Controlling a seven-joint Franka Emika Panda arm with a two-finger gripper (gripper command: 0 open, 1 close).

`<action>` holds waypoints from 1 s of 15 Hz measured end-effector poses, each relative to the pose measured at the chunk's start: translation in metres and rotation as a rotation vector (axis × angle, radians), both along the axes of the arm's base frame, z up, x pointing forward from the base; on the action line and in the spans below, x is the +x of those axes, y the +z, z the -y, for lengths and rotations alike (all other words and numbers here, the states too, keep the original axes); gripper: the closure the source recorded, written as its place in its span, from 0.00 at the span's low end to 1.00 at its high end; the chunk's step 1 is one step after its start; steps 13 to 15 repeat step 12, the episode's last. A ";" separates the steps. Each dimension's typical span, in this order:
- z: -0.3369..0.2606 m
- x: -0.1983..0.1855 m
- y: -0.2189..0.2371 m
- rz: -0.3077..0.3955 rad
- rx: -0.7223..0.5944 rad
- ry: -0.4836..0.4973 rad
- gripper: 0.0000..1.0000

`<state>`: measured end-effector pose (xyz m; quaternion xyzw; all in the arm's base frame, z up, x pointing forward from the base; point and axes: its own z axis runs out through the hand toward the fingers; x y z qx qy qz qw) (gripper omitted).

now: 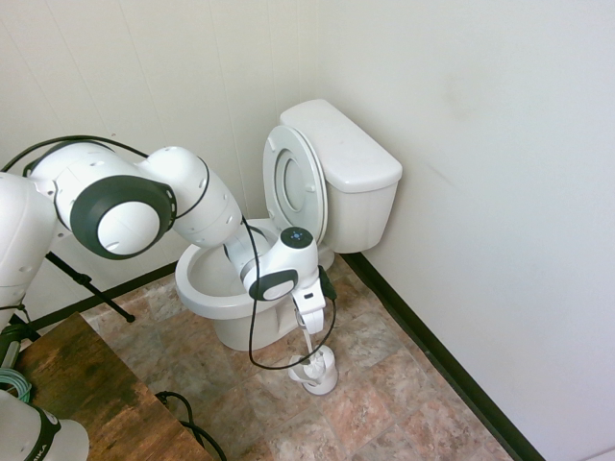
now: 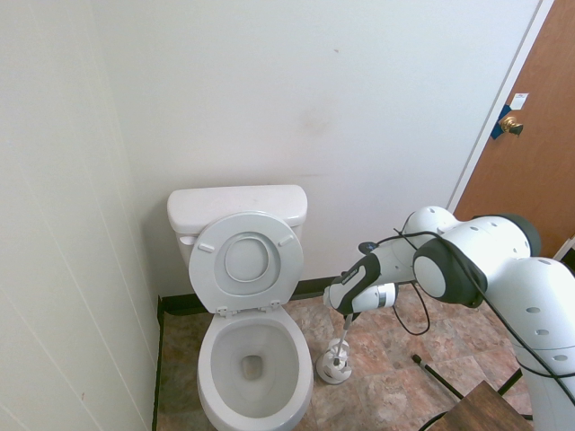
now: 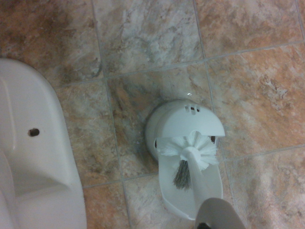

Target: Clean the toilet

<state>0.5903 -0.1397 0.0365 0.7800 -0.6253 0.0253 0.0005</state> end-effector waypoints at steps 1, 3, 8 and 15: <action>0.004 0.006 -0.008 -0.009 0.005 -0.004 1.00; 0.010 0.020 -0.022 -0.020 0.016 -0.013 1.00; 0.041 0.049 -0.041 -0.036 0.036 -0.051 1.00; 0.054 0.069 -0.045 -0.052 0.051 -0.059 1.00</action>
